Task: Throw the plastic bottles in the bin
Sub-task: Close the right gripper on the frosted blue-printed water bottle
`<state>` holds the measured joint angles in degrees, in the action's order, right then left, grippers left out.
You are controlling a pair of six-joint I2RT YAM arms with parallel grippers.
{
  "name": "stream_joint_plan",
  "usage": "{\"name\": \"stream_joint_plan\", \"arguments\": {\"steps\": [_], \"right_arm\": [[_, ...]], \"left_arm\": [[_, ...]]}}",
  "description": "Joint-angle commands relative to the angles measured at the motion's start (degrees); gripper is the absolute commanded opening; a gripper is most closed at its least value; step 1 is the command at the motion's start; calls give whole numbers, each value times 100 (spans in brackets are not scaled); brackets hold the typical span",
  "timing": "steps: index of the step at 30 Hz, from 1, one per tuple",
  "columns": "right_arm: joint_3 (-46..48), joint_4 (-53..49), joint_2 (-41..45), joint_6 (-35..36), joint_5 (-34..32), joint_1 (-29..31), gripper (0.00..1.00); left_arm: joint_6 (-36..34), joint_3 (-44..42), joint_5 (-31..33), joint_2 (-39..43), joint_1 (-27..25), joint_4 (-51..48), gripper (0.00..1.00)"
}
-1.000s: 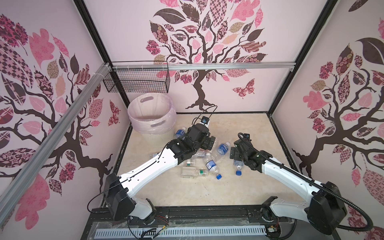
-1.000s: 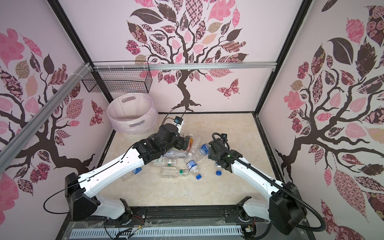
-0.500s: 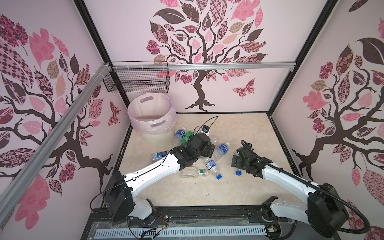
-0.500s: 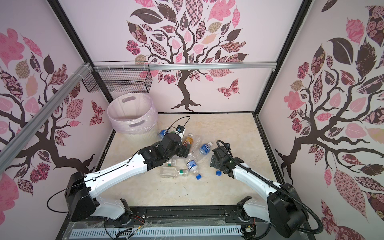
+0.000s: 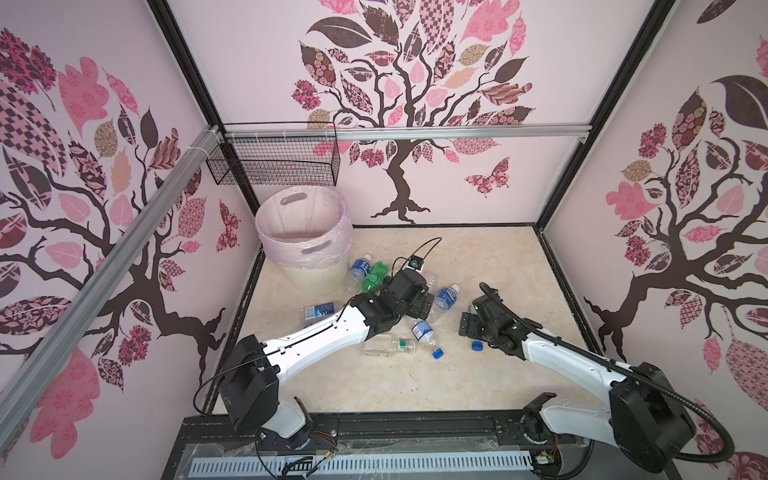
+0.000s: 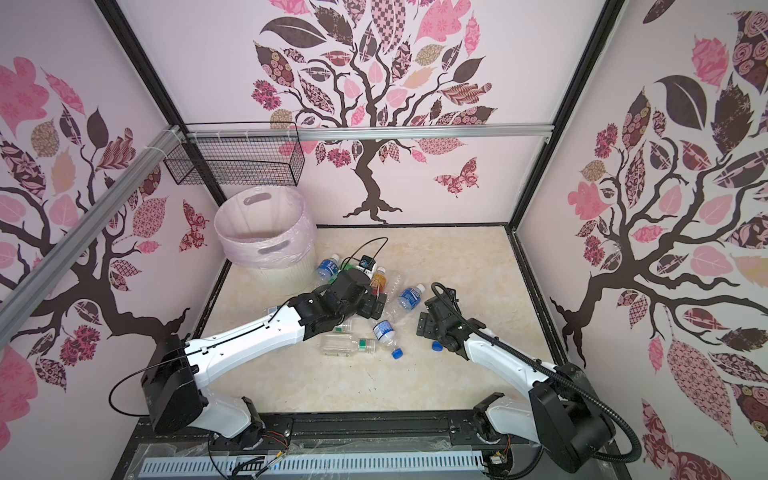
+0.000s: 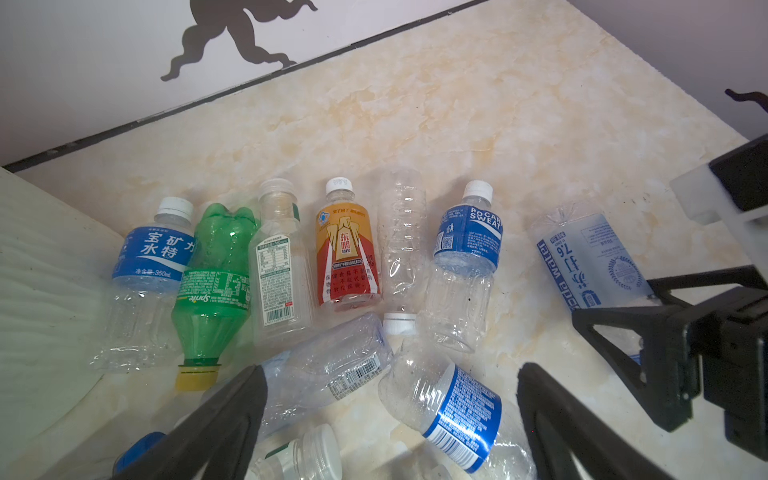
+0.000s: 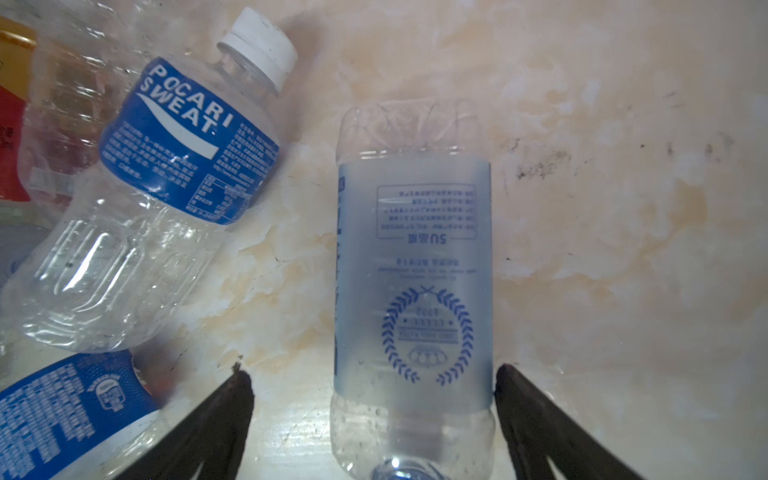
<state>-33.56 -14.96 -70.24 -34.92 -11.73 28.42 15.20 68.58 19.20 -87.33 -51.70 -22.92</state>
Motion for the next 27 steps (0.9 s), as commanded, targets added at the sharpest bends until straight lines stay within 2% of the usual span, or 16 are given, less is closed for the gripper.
{"name": "stream_joint_plan", "arguments": {"steps": [1,8,13,23,27], "right_arm": [[-19,130,-215,2,19,-21,90],[27,286,-480,32,-31,-71,80],[85,409,-643,35,16,-109,74],[42,529,-833,106,89,-162,56],[-27,440,-782,124,108,-166,52]], "left_arm": [[156,287,-298,-195,2,-330,97],[152,209,-1437,-197,-2,-182,97],[200,298,-1820,-283,7,-250,97],[295,340,-1990,-304,3,-265,97],[301,357,-1888,-260,2,-304,97]]}}
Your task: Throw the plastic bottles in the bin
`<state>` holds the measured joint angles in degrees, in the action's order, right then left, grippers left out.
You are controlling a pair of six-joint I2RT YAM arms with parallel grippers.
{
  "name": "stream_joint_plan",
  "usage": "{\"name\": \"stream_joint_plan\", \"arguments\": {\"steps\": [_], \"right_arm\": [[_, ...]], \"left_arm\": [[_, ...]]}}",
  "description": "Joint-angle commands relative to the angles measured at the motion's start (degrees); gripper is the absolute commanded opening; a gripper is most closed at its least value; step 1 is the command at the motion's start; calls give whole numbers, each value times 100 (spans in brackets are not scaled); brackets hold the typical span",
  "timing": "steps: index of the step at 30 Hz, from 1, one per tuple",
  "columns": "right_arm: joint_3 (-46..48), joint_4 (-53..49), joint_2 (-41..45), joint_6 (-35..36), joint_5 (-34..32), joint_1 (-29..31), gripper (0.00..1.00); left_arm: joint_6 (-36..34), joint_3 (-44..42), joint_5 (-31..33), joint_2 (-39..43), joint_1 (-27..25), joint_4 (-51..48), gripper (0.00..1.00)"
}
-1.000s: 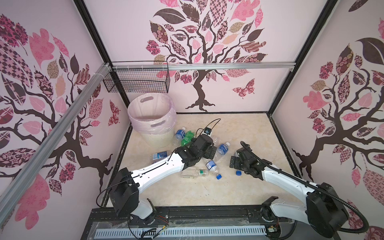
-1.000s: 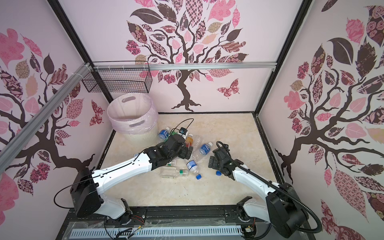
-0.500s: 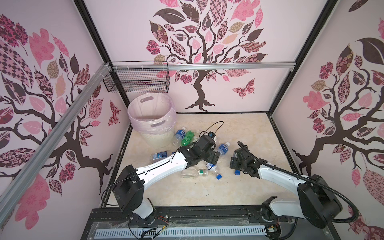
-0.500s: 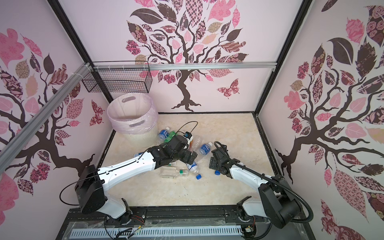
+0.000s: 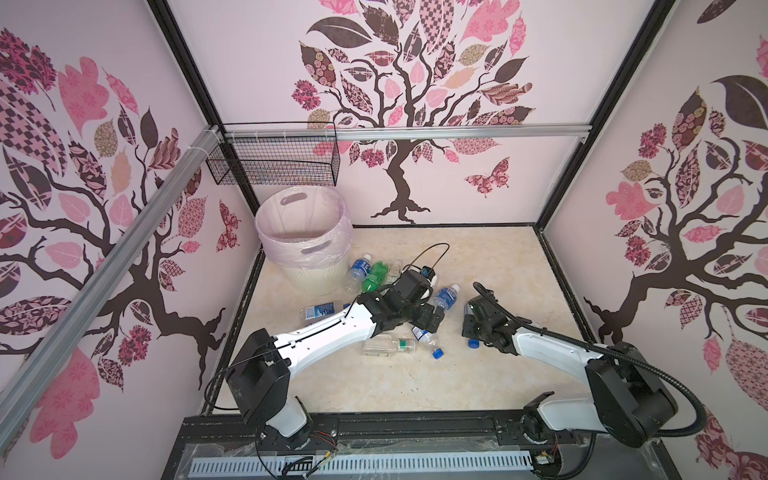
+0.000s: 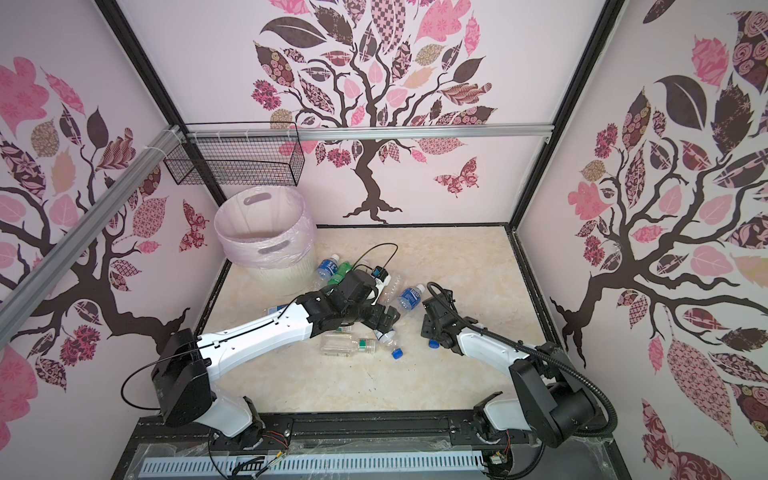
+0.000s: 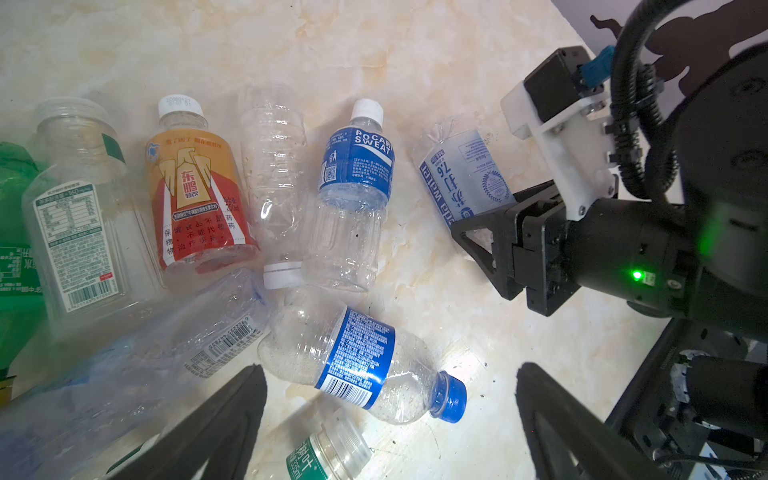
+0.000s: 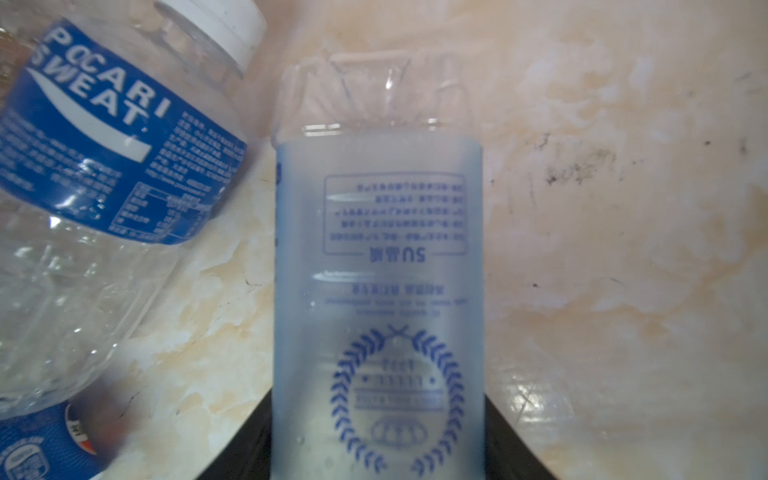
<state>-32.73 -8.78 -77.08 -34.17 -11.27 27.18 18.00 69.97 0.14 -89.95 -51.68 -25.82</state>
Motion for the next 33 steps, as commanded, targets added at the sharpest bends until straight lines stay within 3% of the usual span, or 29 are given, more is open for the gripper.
{"name": "stream_joint_plan", "arguments": {"steps": [1,13,18,24,33], "right_arm": [[-124,-201,-52,65,67,-48,52],[-976,-931,598,666,300,-38,52],[-1454,-1140,729,991,294,101,51],[-1936,-1033,647,1387,-16,828,50],[-2182,-492,568,1147,544,1095,48]], "left_arm": [[11,222,49,29,2,-12,97],[214,13,350,559,314,217,97],[531,-97,-208,810,792,511,97],[952,-196,-806,899,1199,797,97],[1666,-443,-1656,895,1973,1347,96]]}}
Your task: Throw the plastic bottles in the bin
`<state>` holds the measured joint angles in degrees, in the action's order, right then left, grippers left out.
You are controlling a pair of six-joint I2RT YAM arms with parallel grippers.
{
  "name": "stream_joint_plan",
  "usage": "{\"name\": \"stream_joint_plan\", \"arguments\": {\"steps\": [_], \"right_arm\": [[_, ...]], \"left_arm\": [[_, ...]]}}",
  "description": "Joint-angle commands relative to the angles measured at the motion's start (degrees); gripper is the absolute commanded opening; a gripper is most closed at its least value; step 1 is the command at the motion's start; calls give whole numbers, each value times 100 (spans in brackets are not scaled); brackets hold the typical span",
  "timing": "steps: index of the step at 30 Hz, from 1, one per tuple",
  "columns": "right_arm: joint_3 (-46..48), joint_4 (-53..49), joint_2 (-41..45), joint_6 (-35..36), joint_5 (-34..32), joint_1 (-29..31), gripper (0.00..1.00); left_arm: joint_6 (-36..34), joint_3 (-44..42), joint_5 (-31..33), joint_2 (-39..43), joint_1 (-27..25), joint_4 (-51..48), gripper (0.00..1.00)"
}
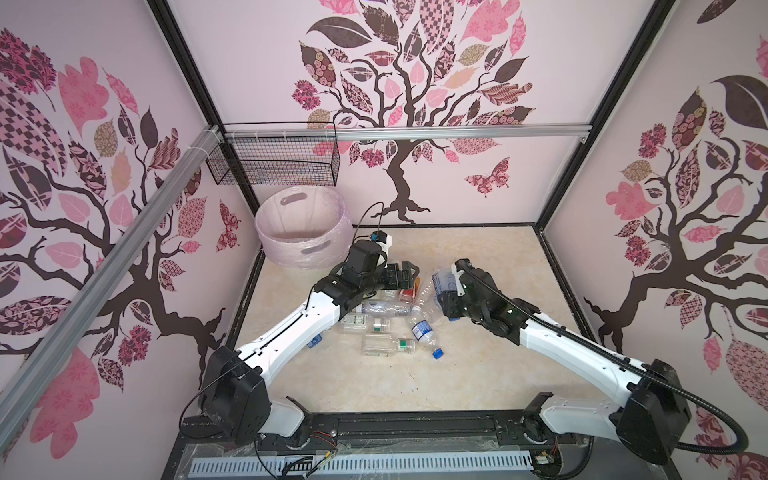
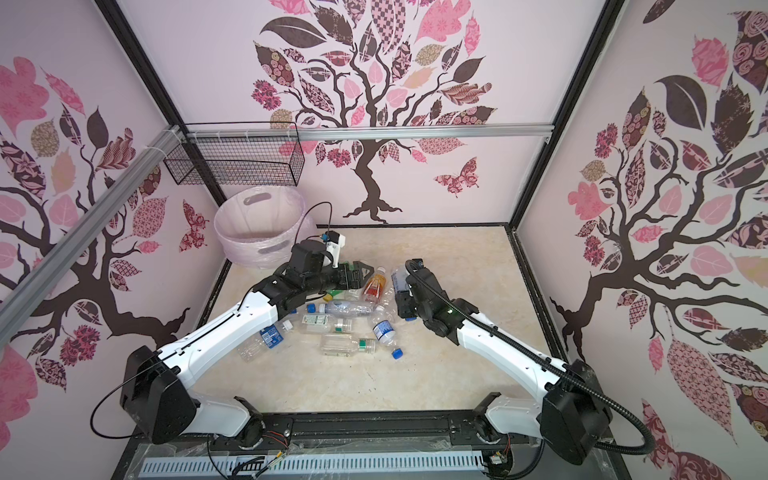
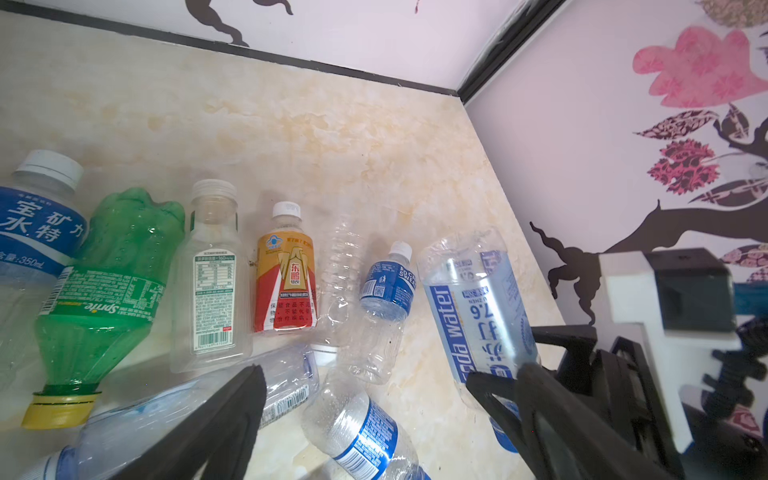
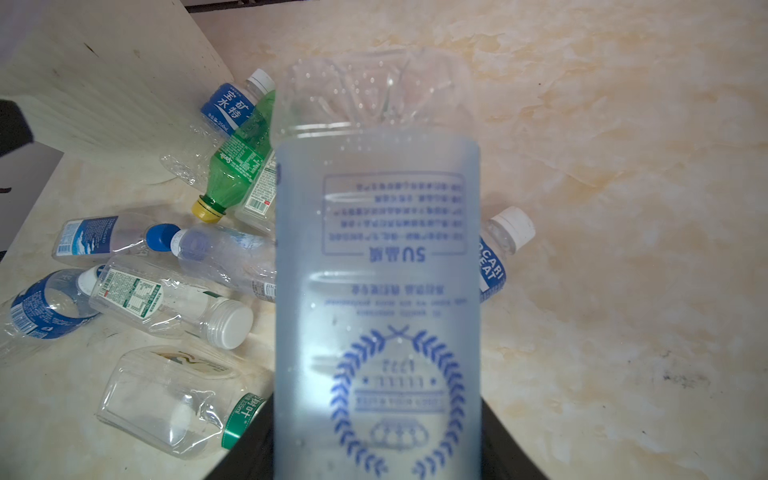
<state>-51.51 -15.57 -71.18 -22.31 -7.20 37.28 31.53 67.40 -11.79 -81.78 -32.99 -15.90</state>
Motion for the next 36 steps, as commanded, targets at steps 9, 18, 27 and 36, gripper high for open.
{"name": "stream_joint_plan", "arguments": {"steps": [9,18,27,36], "right_arm": [[-627,413,-245,-36,316,324,48],[-918,640,-475,17,364,722,48],[-943,799,-555,-29,419,882,48],[-954,1042,-586,-44,443,969,48]], "left_arm": [[564,-305,-1097,-81,118,822,93],[608,-314,-1150,-137,161,877,87],[705,-349,-1226,-171,222,952,69],[857,-425,-1477,-215,223,1224,58]]}}
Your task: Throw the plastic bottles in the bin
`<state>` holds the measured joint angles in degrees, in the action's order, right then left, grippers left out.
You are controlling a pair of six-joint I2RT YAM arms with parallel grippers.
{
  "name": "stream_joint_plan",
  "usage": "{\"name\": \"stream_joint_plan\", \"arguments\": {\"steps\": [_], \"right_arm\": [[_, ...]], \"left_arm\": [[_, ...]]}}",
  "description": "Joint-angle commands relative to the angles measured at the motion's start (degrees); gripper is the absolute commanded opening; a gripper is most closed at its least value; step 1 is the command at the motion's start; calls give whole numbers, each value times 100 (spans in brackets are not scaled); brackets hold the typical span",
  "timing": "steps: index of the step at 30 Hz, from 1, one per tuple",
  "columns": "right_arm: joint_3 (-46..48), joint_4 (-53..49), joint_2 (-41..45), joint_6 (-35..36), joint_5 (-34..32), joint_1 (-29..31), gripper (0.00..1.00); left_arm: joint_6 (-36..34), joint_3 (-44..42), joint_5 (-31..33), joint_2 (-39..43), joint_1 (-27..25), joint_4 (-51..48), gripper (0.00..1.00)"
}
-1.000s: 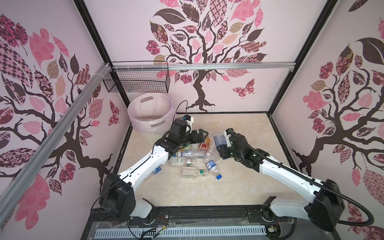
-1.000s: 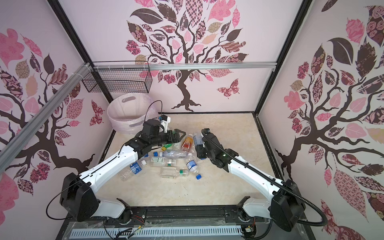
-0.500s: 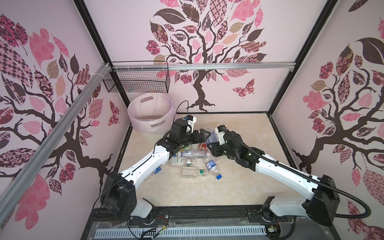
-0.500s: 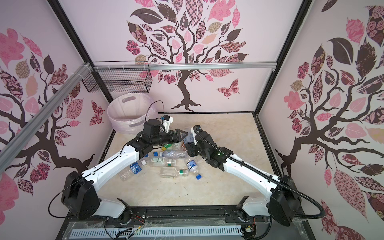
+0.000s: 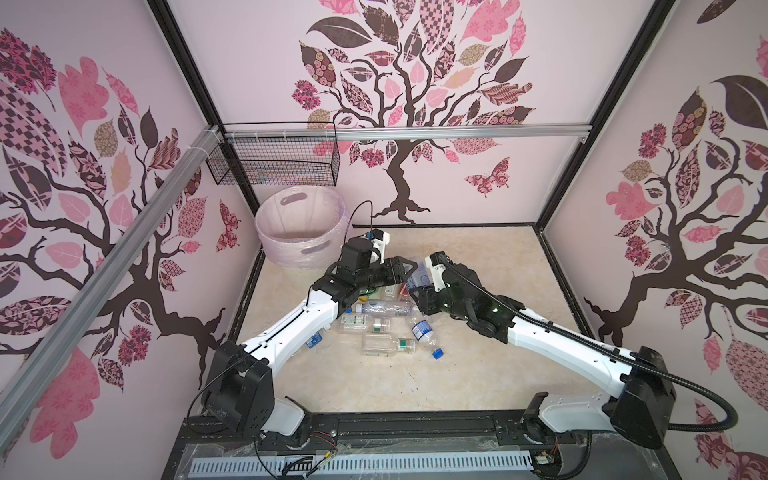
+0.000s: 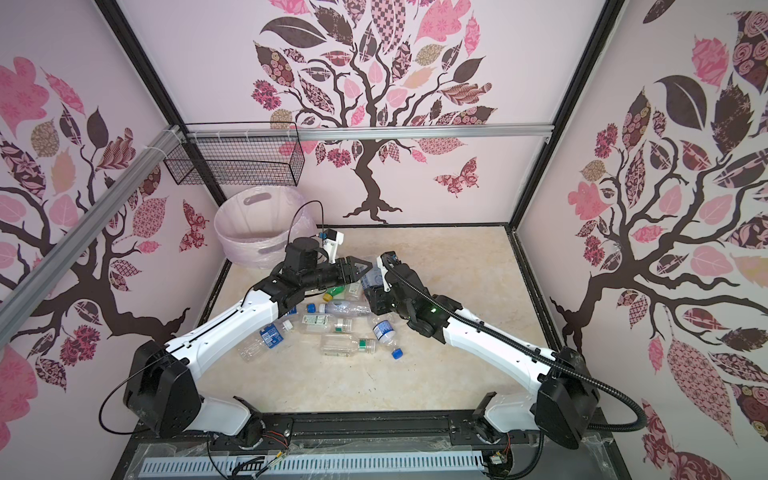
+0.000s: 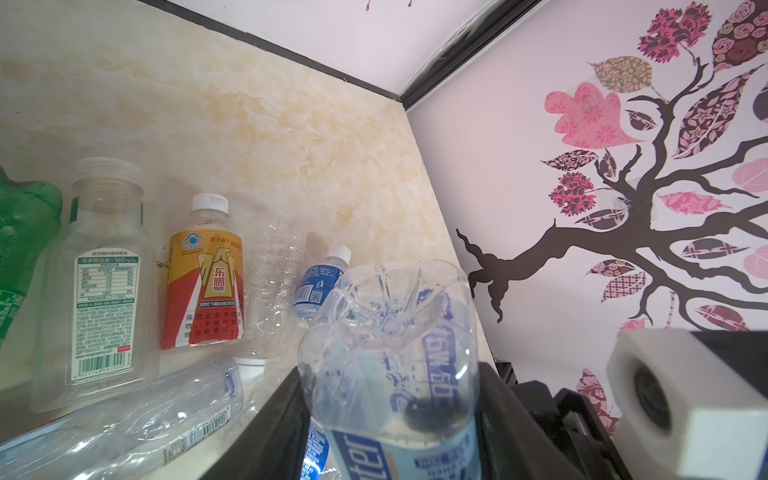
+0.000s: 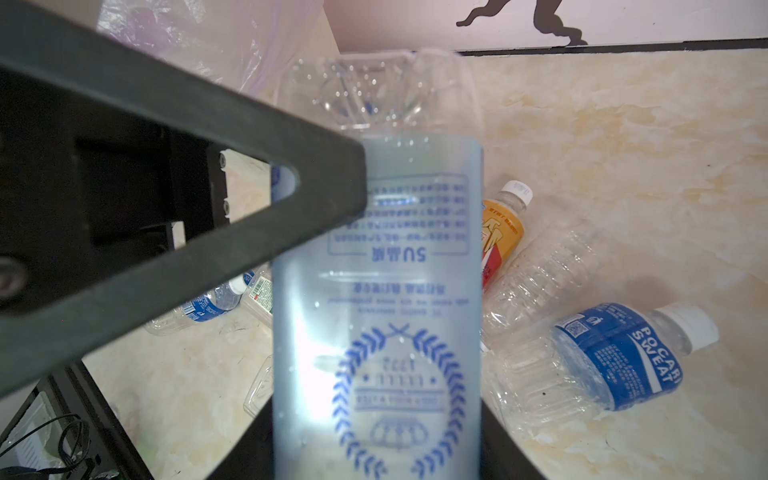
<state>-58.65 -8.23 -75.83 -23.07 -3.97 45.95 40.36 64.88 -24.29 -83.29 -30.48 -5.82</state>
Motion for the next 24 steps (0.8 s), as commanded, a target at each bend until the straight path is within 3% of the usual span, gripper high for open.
{"name": "stream_joint_plan", "arguments": {"steps": [1,24], "right_arm": [[-256,337,-125,31,133,103,48],[-333,548,-186,-127,229,134,49]], "left_arm": [[1,-182,-255,-70,-29,246,58],[191,-259,-259,-112,17,372,71]]}}
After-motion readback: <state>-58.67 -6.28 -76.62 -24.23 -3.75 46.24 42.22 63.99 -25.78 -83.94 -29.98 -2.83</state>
